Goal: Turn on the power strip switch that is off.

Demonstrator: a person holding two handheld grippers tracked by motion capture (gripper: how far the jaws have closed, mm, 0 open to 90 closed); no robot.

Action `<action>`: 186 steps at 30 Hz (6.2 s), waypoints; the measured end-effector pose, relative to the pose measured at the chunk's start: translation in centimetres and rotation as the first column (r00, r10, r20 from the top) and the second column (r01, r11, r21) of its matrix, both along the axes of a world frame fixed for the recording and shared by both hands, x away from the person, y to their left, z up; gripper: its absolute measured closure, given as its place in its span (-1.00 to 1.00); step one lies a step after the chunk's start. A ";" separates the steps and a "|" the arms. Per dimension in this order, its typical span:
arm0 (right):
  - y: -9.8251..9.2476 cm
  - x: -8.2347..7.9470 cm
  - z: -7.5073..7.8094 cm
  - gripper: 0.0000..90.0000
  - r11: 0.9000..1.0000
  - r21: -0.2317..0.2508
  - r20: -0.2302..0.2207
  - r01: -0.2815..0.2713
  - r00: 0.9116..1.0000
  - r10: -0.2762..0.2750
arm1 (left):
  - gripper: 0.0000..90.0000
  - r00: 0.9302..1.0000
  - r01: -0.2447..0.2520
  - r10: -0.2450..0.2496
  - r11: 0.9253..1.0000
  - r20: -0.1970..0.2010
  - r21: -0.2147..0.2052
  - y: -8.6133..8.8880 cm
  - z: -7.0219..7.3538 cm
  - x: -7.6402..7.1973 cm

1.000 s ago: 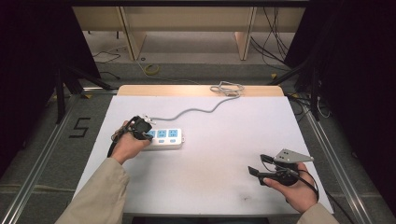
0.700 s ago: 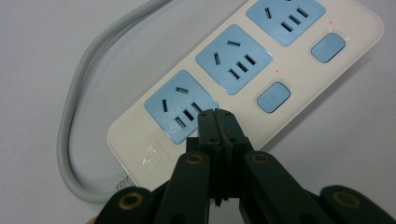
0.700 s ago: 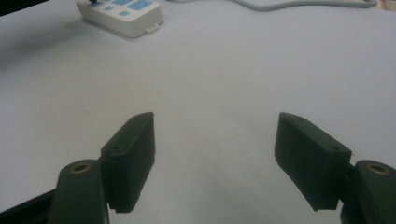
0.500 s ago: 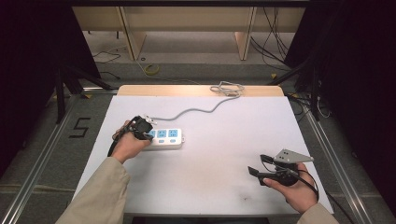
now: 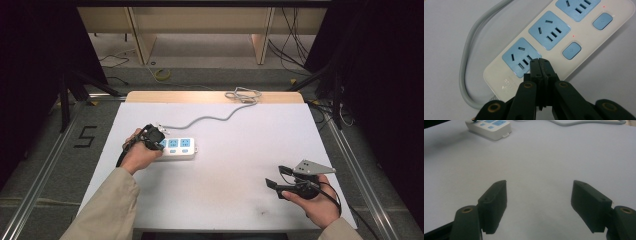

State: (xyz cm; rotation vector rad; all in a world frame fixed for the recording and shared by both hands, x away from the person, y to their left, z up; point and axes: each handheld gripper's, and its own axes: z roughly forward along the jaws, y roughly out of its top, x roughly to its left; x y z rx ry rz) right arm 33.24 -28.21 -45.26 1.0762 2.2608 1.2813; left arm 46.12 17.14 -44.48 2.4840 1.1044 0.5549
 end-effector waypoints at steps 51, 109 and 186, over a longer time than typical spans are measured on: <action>0.0 0.0 0.0 -0.34 1.000 0.002 0.004 0.001 1.000 -0.001 | 1.00 1.000 0.015 -0.015 1.000 0.005 0.008 0.1 -0.2 -0.2; 0.0 0.1 0.0 -0.34 1.000 0.005 0.000 0.001 1.000 -0.001 | 0.19 0.983 -0.009 0.055 0.967 0.172 -0.255 1.5 2.3 -1.4; 0.2 0.1 -0.1 -0.37 1.000 0.003 -0.002 -0.017 1.000 0.017 | -0.62 0.957 0.192 -0.107 0.929 0.270 -0.315 0.7 -0.3 -11.2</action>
